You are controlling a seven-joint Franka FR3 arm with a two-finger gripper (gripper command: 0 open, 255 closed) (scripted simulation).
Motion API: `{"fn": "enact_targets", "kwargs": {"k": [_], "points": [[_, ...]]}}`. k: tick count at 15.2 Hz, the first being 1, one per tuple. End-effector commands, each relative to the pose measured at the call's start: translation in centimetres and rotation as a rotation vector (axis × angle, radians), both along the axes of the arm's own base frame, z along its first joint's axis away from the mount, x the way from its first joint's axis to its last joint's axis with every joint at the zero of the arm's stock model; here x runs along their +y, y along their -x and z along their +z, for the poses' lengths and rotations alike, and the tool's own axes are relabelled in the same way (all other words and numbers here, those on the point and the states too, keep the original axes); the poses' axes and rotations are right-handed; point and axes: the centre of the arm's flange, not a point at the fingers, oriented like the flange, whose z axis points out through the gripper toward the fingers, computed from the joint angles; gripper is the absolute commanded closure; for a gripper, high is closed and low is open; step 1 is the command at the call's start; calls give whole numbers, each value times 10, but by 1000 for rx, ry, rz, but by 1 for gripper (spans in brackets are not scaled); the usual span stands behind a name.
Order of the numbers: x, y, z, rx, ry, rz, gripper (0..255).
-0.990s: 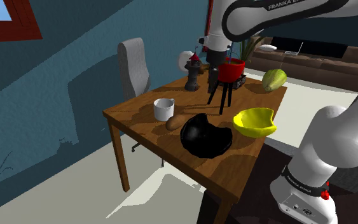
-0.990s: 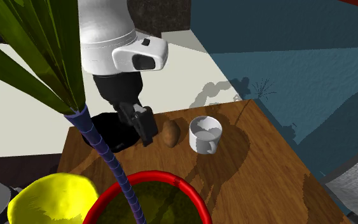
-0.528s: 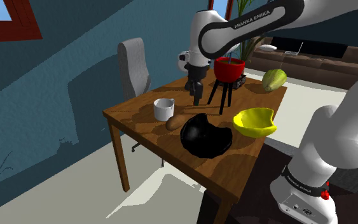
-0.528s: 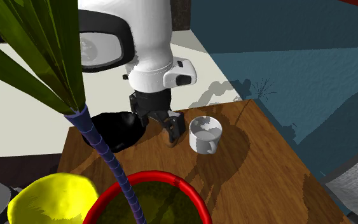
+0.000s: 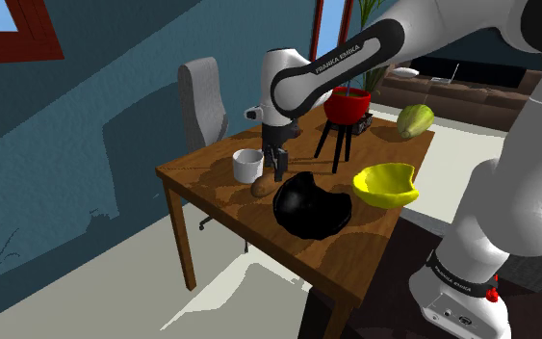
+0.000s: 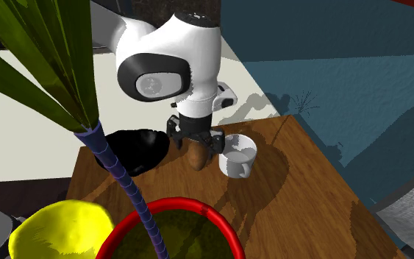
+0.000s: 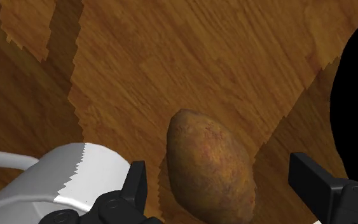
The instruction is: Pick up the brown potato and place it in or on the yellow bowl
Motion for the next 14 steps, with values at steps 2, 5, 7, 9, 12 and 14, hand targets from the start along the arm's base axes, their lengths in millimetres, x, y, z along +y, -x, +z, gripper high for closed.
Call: {"fn": "enact_targets", "kwargs": {"k": [2, 5, 7, 9, 12, 14], "points": [[4, -2, -17, 1, -2, 9, 0], [4, -1, -32, 1, -2, 9, 0], [4, -1, -36, 1, -2, 9, 0], [4, -1, -36, 1, -2, 9, 0], [4, -1, -36, 1, -2, 9, 0], [4, -1, -36, 1, -2, 9, 0]]}}
